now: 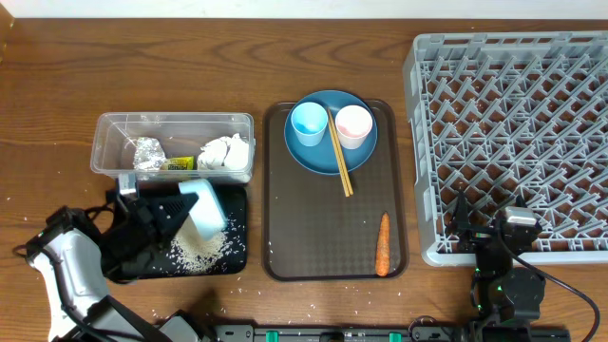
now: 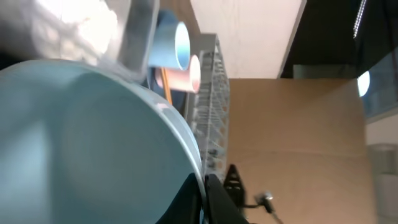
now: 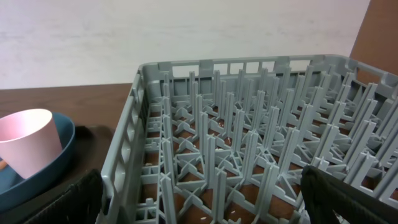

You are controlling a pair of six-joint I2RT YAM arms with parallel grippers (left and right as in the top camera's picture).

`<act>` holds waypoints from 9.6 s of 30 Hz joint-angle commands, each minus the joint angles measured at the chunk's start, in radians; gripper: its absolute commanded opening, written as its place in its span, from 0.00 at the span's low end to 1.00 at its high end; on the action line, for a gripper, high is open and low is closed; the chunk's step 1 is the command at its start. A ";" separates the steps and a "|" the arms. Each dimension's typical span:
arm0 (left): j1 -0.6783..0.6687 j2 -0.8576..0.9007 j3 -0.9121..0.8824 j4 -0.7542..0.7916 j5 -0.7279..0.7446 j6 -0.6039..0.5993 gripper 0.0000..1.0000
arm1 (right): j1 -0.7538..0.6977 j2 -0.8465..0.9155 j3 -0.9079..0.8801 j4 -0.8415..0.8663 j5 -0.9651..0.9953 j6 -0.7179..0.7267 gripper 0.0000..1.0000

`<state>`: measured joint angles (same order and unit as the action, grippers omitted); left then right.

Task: Sort waste into correct bins and load items into the dishwasher rack
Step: 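Carry the empty bowl back and set it on the brown tray, then grasp the orange carrot on the brown tray with the left gripper, then carry the carrot with the left gripper toward the black tray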

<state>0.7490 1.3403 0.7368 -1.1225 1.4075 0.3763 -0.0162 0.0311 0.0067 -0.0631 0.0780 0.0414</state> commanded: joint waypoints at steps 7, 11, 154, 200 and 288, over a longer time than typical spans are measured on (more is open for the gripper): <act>0.000 0.005 0.002 -0.015 -0.025 -0.014 0.06 | -0.005 0.000 -0.001 -0.004 0.000 0.003 0.99; 0.000 0.002 0.002 -0.036 -0.066 -0.014 0.06 | -0.005 0.000 -0.001 -0.005 0.000 0.003 0.99; -1.928 0.372 0.283 0.869 -1.428 -0.984 0.33 | -0.005 0.000 -0.001 -0.004 0.000 0.003 0.99; -1.929 0.520 0.282 0.885 -1.472 -0.984 0.31 | -0.005 0.000 -0.001 -0.004 0.000 0.003 0.99; -1.301 -0.060 -0.131 0.409 -1.798 -1.043 0.38 | -0.005 0.000 -0.001 -0.005 0.000 0.003 0.99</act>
<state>-0.5571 1.2827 0.6140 -0.7116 -0.3729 -0.6743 -0.0162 0.0311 0.0067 -0.0635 0.0780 0.0414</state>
